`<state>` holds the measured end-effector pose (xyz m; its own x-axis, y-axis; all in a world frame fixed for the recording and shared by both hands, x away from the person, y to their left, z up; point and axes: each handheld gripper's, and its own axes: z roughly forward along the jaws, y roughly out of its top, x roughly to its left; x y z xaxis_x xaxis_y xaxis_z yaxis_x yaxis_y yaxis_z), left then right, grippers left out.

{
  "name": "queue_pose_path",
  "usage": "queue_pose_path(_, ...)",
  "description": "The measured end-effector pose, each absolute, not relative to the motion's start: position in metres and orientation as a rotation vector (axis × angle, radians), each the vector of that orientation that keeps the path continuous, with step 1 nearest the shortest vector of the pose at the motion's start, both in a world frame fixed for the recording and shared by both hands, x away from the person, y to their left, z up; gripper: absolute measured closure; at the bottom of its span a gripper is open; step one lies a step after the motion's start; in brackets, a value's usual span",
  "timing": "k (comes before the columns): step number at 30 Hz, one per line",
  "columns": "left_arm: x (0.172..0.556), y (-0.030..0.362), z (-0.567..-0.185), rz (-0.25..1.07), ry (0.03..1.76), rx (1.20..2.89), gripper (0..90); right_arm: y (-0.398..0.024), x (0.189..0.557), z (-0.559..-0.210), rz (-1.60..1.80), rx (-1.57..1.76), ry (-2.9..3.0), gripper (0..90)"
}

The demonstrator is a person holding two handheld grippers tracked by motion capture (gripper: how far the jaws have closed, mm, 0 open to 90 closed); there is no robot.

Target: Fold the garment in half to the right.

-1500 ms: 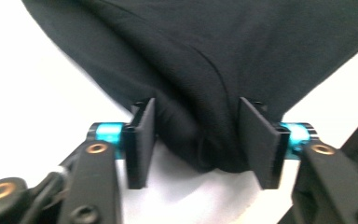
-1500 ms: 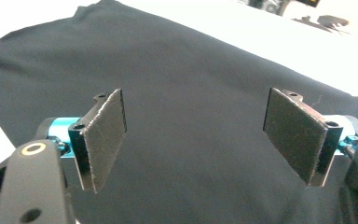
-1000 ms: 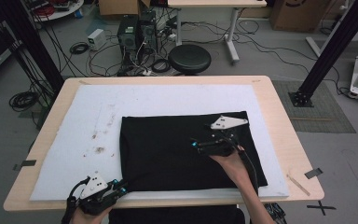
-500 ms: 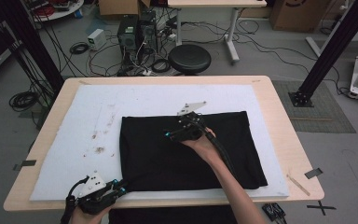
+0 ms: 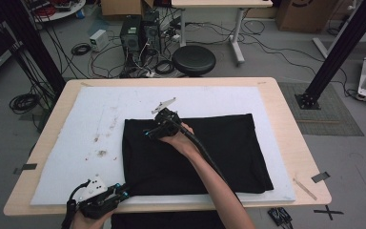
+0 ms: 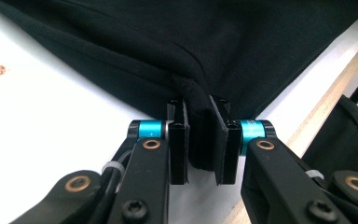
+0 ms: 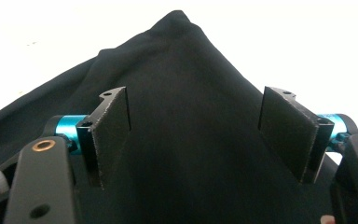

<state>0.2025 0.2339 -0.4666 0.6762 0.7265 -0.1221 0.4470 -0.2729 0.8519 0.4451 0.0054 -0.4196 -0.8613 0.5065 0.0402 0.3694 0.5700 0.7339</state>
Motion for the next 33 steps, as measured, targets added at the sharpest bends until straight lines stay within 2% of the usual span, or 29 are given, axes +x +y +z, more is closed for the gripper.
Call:
queue_pose_path(12,0.203,0.235,-0.467,0.365,0.907,1.917,78.5,0.052,0.476,-0.435,1.102,0.749,2.688,25.7)
queue_pose_path(33,0.202,0.235,-0.468,0.374,0.896,1.920,78.5,0.090,0.491,-0.446,1.117,0.774,2.716,26.0)
